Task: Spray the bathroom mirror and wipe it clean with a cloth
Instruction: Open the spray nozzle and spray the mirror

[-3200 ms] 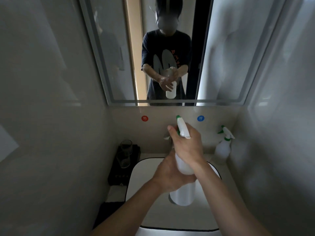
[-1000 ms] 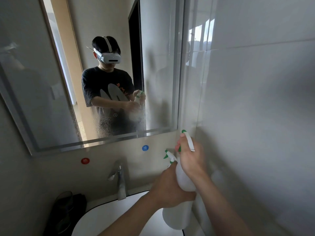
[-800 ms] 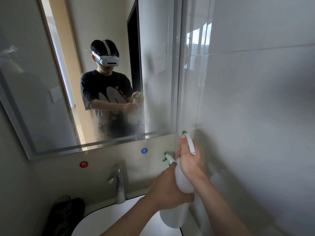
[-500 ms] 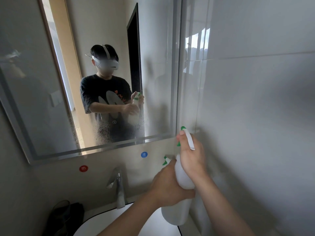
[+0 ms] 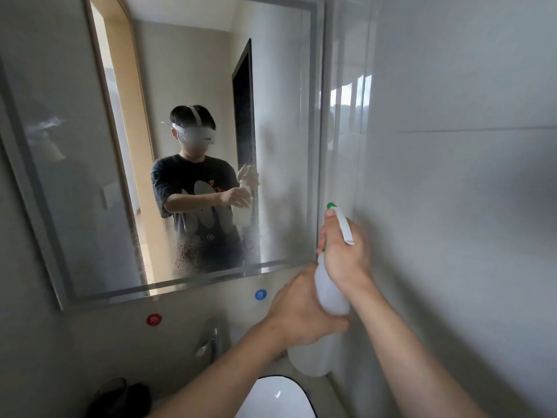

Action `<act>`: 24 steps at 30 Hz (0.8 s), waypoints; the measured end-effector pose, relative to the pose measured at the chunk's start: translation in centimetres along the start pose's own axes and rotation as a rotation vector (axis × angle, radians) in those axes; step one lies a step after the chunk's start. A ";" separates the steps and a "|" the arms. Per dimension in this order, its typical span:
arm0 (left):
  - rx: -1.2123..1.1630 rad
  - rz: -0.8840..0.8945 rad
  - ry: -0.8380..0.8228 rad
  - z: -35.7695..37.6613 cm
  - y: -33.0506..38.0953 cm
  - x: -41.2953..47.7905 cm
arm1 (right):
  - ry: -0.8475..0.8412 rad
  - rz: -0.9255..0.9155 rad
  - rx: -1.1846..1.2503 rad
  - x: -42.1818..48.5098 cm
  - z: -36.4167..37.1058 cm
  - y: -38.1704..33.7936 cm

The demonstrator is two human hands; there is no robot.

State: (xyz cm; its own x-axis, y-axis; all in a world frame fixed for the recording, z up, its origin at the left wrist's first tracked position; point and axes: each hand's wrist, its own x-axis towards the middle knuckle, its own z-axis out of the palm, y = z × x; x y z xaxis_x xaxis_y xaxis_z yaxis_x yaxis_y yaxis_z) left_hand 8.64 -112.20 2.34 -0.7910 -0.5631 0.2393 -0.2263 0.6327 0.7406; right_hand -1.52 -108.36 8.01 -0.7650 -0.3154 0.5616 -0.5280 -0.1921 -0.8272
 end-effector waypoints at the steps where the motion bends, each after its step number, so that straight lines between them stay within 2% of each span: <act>1: -0.006 0.005 0.003 -0.1 0.0 0.0 | 0.003 -0.010 0.007 0.0 0.0 -0.1; 5: -0.013 0.037 0.032 -0.5 0.3 0.4 | -0.017 -0.089 0.015 0.3 0.1 -0.7; 12: -0.003 0.102 0.051 -2.2 2.4 1.4 | -0.029 -0.103 0.042 2.4 0.0 -3.1; 24: 0.201 0.073 0.057 -4.0 5.4 2.2 | 0.021 -0.102 0.084 4.5 -0.3 -4.3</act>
State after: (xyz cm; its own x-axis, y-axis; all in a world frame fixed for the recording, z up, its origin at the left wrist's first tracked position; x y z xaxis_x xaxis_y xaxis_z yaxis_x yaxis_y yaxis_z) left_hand 7.97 -112.14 9.32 -0.7773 -0.5374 0.3272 -0.2831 0.7632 0.5809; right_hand -2.87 -108.67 14.10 -0.7173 -0.2706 0.6420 -0.5709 -0.2999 -0.7643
